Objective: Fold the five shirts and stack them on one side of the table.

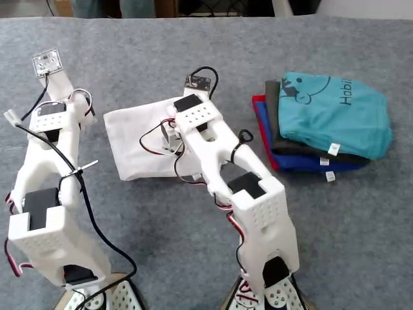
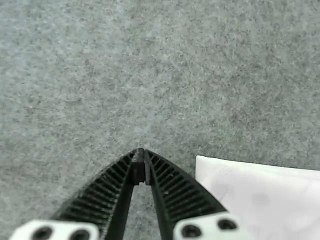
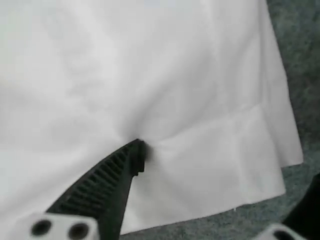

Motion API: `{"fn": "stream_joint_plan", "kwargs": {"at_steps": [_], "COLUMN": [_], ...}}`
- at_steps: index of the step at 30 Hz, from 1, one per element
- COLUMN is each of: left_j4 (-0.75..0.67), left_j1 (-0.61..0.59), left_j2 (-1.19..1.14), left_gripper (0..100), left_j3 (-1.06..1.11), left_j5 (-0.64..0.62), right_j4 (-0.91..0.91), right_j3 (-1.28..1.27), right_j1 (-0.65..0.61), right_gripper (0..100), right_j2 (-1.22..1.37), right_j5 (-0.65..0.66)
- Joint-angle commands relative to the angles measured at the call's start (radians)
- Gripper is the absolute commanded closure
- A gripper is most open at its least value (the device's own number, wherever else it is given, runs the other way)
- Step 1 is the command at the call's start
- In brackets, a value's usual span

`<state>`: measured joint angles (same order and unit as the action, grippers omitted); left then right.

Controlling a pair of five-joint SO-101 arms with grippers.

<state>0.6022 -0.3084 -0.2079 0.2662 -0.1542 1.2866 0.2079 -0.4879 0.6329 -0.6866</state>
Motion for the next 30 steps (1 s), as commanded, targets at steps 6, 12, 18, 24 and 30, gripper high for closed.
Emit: {"fn": "stream_joint_plan", "kwargs": {"at_steps": [6, 12, 18, 24, 30], "left_j4": [-0.015, -0.015, -0.015, -0.015, -0.015], "left_j1": [-0.001, -0.001, -0.001, -0.001, -0.001], "left_j2": [0.054, 0.054, 0.052, 0.052, 0.052], "left_gripper": [97, 97, 97, 97, 97], "left_j3": [-0.004, -0.002, -0.002, -0.001, 0.001], "left_j5": [-0.002, -0.002, -0.002, 0.000, 0.000], "right_j4": [0.011, 0.011, 0.012, 0.021, 0.080], "right_j3": [0.002, 0.002, 0.001, -0.001, 0.045], "right_j1": [-0.006, -0.005, 0.061, 0.109, 0.112], "right_gripper": [57.0, 77.2, 82.9, 85.3, 70.4], "right_j2": [0.050, 0.050, 0.050, 0.044, 0.048], "right_j5": [-0.006, 0.068, 0.107, 0.176, 0.212]}}
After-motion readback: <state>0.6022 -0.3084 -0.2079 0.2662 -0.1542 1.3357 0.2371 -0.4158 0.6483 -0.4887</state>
